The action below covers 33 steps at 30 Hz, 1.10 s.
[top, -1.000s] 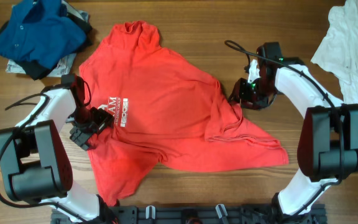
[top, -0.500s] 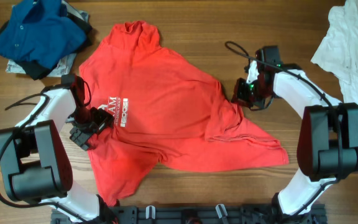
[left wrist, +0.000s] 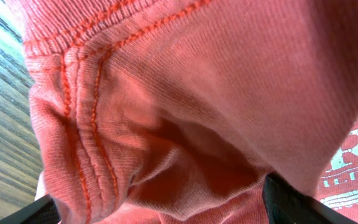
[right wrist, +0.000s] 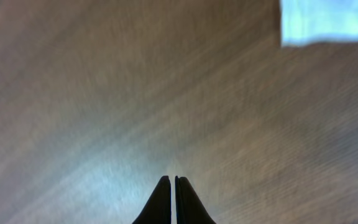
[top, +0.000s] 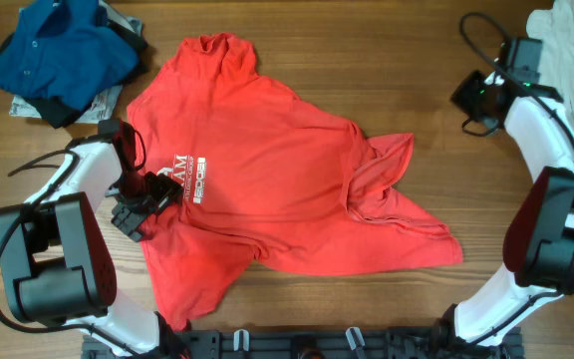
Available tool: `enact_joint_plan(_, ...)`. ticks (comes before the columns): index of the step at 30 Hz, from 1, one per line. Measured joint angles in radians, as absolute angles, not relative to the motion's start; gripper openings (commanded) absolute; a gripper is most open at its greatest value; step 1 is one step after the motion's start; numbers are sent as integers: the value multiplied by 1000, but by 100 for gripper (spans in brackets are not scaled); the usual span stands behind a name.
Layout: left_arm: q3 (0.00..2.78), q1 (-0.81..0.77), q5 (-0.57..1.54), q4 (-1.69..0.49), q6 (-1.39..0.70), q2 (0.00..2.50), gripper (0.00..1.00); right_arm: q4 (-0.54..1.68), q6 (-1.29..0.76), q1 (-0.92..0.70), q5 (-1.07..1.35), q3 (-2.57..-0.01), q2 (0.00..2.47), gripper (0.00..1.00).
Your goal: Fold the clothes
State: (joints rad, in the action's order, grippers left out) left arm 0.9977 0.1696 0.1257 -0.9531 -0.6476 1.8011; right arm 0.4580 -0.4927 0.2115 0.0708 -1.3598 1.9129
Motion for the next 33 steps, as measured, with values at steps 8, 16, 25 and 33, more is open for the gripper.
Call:
enact_joint_plan(8,997,170,130,-945,-643,1802,88,695,-375,155,500,-1344,1912,60)
enact_joint_plan(16,997,170,129,-946,-640,1802,90,656,-407,69,405,-1244,1911,60)
enact_joint_plan(25,997,170,129,-946,-640,1802,91,579,-400,69,357,-1244,1969,58)
enact_joint_plan(33,997,170,129,-946,-640,1802,91,530,-395,69,365,-1244,1981,52)
